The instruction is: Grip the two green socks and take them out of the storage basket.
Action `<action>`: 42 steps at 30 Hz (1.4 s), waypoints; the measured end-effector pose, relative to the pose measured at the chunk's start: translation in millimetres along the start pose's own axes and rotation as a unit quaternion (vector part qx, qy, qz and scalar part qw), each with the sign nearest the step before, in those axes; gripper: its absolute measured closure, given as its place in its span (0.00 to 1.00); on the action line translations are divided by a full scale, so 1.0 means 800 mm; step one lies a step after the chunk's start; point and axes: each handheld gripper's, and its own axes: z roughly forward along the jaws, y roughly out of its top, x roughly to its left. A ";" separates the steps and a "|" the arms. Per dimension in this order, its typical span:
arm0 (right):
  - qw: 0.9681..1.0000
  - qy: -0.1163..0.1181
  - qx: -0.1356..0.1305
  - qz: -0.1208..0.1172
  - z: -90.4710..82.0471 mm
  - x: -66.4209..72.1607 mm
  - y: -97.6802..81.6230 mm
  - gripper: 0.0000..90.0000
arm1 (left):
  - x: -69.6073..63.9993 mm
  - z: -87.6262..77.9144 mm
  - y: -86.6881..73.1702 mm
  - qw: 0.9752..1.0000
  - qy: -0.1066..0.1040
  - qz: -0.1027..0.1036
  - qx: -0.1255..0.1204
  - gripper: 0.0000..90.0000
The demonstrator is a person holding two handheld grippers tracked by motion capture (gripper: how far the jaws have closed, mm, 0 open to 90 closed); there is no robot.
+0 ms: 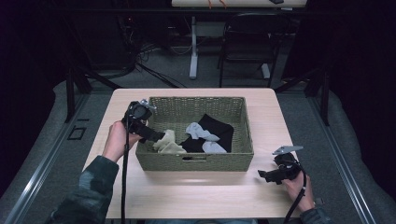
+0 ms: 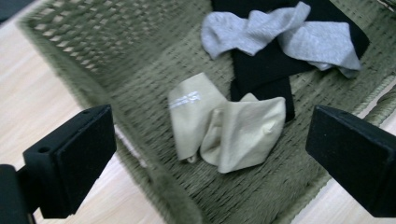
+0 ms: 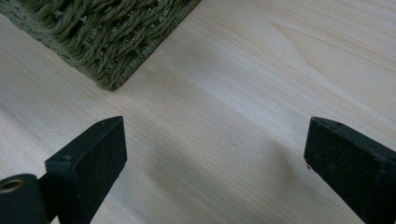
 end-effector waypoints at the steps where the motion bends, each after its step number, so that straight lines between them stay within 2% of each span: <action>1: 1.000 0.000 0.000 0.000 0.000 0.000 0.000 0.05 | 0.000 0.003 0.001 1.000 -0.003 0.002 0.004 0.03; 12: 1.000 -0.006 -0.003 0.001 -0.004 -0.001 -0.002 0.06 | -0.005 0.043 0.016 0.998 -0.041 0.016 0.051 0.11; 21: 1.000 -0.005 -0.002 -0.002 -0.002 0.000 -0.001 0.06 | -0.013 0.070 0.025 0.994 -0.049 0.025 0.094 0.19; 22: 1.000 -0.004 -0.002 -0.002 -0.002 0.001 -0.001 0.06 | -0.013 0.073 0.026 0.994 -0.051 0.026 0.097 0.20; 27: 1.000 -0.005 0.000 -0.004 -0.002 0.002 -0.001 0.06 | -0.014 0.090 0.030 0.989 -0.073 0.038 0.126 0.34; 30: 1.000 -0.007 0.005 -0.011 -0.003 0.002 -0.001 0.06 | -0.016 0.104 0.029 0.986 -0.082 0.037 0.142 0.40; 31: 1.000 -0.004 0.004 -0.009 -0.003 0.003 0.000 0.06 | -0.016 0.107 0.029 0.986 -0.080 0.035 0.143 0.42; 33: 1.000 -0.004 0.004 -0.010 -0.002 0.003 0.000 0.06 | -0.017 0.113 0.029 0.984 -0.080 0.037 0.154 0.46; 39: 1.000 -0.005 0.003 -0.011 -0.002 0.003 0.000 0.06 | -0.016 0.125 0.028 0.981 -0.073 0.034 0.175 0.57; 40: 1.000 -0.006 0.003 -0.012 -0.002 0.003 0.000 0.06 | -0.016 0.126 0.028 0.981 -0.076 0.034 0.175 0.62; 41: 1.000 -0.007 0.003 -0.012 -0.002 0.003 0.000 0.06 | -0.016 0.127 0.028 0.980 -0.071 0.036 0.181 0.65; 42: 1.000 -0.007 0.003 -0.011 -0.002 0.003 0.000 0.06 | -0.017 0.127 0.027 0.980 -0.067 0.038 0.182 0.70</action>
